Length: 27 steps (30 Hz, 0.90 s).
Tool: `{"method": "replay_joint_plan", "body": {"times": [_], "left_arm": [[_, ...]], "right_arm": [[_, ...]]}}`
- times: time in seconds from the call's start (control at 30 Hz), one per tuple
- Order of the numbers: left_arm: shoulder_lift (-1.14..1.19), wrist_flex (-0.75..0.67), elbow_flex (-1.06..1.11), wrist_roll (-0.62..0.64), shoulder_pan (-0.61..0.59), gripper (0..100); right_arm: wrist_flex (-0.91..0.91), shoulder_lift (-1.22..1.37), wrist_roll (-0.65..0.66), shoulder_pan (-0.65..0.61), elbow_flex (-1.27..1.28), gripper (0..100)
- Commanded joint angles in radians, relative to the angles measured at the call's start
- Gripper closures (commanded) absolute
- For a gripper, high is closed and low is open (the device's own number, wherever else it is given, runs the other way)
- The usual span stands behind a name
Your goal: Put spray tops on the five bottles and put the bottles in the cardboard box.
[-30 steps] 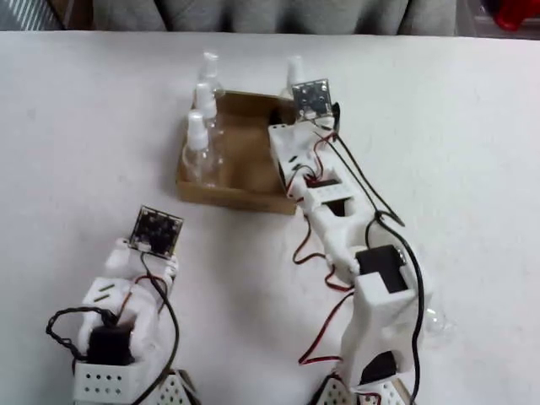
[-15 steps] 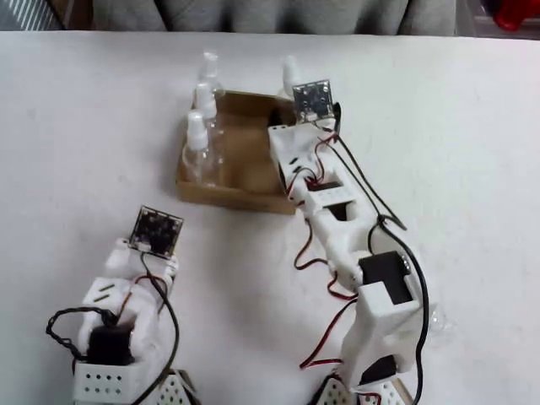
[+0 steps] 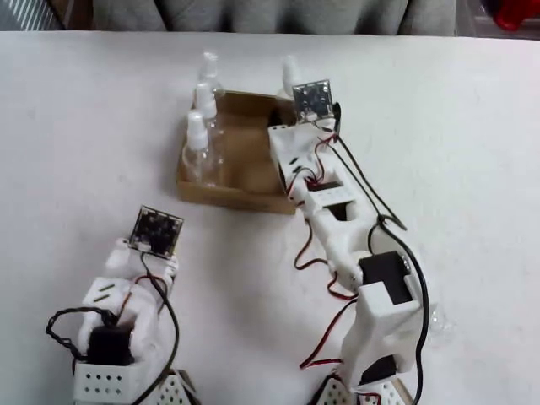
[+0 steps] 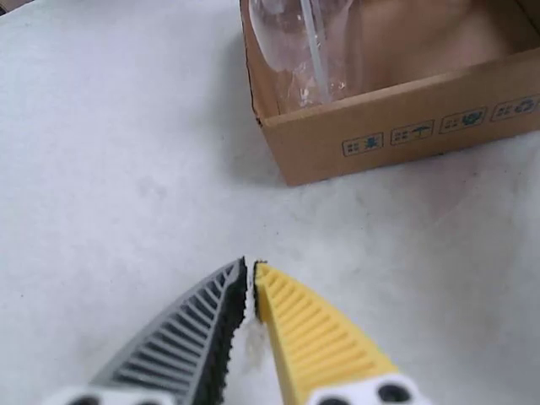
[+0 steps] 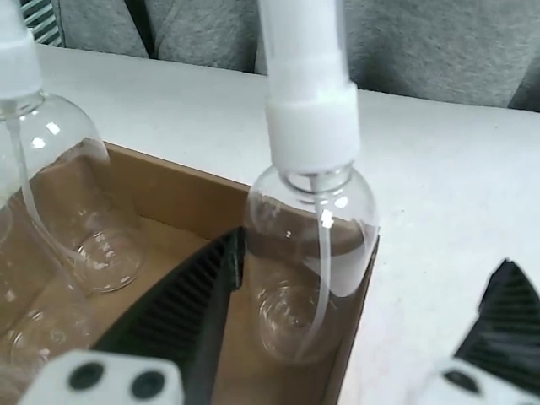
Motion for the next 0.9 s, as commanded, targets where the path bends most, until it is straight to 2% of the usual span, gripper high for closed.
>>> {"method": "replay_joint_plan", "body": {"times": [0.0,0.27,0.6,0.87], "left_arm": [[-0.005,-0.034,-0.002,-0.012,0.007,98],[-0.005,-0.034,-0.002,-0.012,0.007,98],[-0.005,-0.034,-0.002,-0.012,0.007,98],[-0.005,-0.034,-0.002,-0.012,0.007,98]], "right_arm": [[-0.013,-0.068,-0.009,-0.008,-0.002,62.2],[-0.013,-0.186,-0.009,-0.012,0.089,62.2],[-0.008,-0.203,-0.009,-0.036,0.118,62.2],[-0.005,-0.236,-0.057,-0.038,0.146,62.2]]}}
